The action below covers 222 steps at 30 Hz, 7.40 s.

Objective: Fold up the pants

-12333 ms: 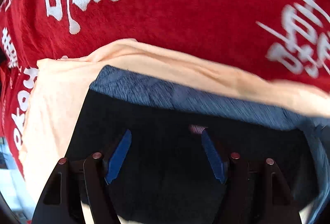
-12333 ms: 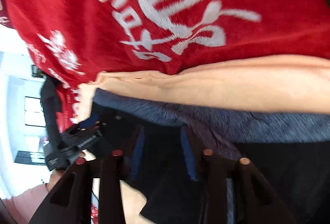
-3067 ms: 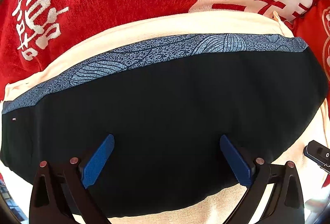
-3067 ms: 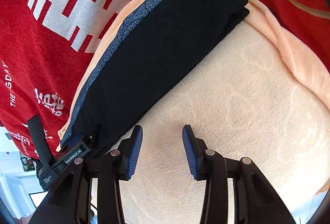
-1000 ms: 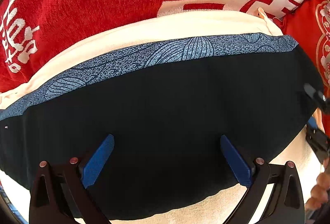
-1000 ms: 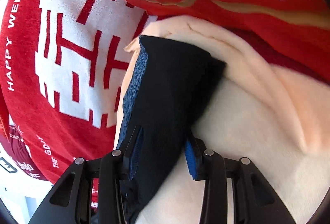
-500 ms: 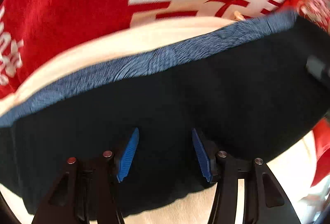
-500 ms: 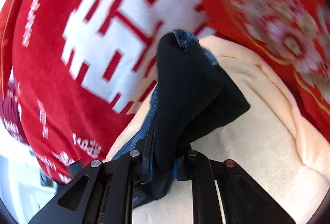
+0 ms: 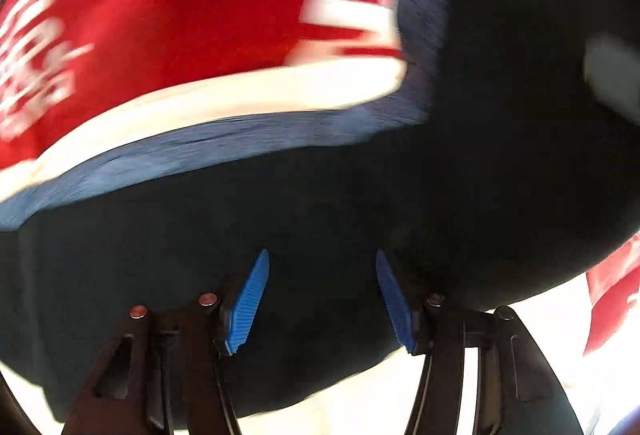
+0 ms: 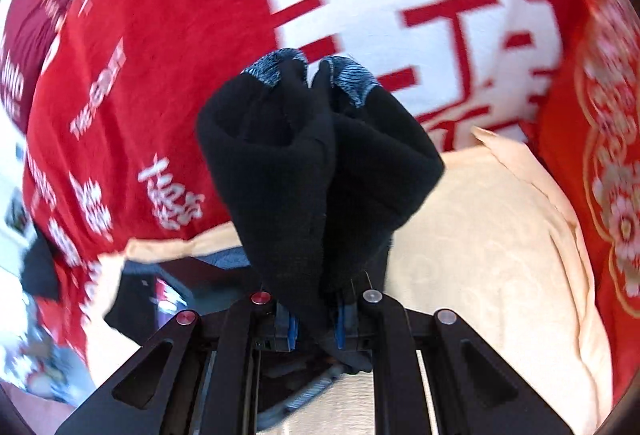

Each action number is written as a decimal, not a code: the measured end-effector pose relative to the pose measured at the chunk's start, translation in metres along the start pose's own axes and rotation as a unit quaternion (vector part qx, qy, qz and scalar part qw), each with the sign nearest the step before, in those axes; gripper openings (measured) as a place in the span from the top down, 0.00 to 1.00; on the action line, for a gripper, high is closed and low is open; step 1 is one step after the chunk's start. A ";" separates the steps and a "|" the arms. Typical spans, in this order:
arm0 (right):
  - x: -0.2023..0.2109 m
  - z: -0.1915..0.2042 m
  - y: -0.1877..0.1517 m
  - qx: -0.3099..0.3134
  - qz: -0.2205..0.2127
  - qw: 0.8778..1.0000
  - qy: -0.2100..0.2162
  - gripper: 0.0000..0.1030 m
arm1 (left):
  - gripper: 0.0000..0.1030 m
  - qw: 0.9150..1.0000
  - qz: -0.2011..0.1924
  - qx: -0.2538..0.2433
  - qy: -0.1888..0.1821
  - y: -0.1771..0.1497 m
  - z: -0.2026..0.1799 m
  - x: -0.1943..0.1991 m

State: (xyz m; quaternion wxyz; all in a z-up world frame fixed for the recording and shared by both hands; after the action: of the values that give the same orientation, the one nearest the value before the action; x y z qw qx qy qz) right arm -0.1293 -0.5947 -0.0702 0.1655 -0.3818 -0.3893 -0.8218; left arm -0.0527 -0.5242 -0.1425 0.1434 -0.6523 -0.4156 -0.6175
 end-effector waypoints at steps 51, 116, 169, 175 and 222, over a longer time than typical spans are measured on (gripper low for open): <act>-0.042 0.046 -0.087 -0.023 0.161 0.987 -0.014 0.66 | 0.95 0.977 0.104 0.040 -0.182 -0.023 0.151 0.068; -0.122 0.071 -0.080 0.022 0.268 0.961 0.058 0.33 | 0.11 0.975 0.115 0.141 0.130 -0.077 0.154 0.081; -0.164 0.215 -0.168 0.134 0.297 0.941 -0.086 0.19 | 0.11 0.955 0.054 0.276 0.094 -0.149 0.420 0.122; -0.171 0.221 -0.170 0.139 0.301 0.939 -0.092 0.15 | 0.11 0.949 0.027 0.306 0.067 -0.148 0.456 0.127; -0.165 0.284 -0.067 0.123 0.316 0.940 0.042 0.17 | 0.67 0.962 -0.097 0.093 0.236 -0.090 0.386 0.111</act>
State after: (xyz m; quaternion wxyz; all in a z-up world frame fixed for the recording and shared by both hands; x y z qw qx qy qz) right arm 0.0815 -0.3382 -0.1145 0.4785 -0.4266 -0.3397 -0.6882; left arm 0.1354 -0.1584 -0.1445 0.2372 -0.4280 -0.4870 -0.7234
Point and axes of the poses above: each gripper's, at about its wrist camera, not at the fingertips, and x roughly against the way its jaws point, z to its left, y to its top, the point moved 3 cm from there along -x, roughly the way its jaws point, and after that the axes turned 1 degree about y, right-handed, at the moved point
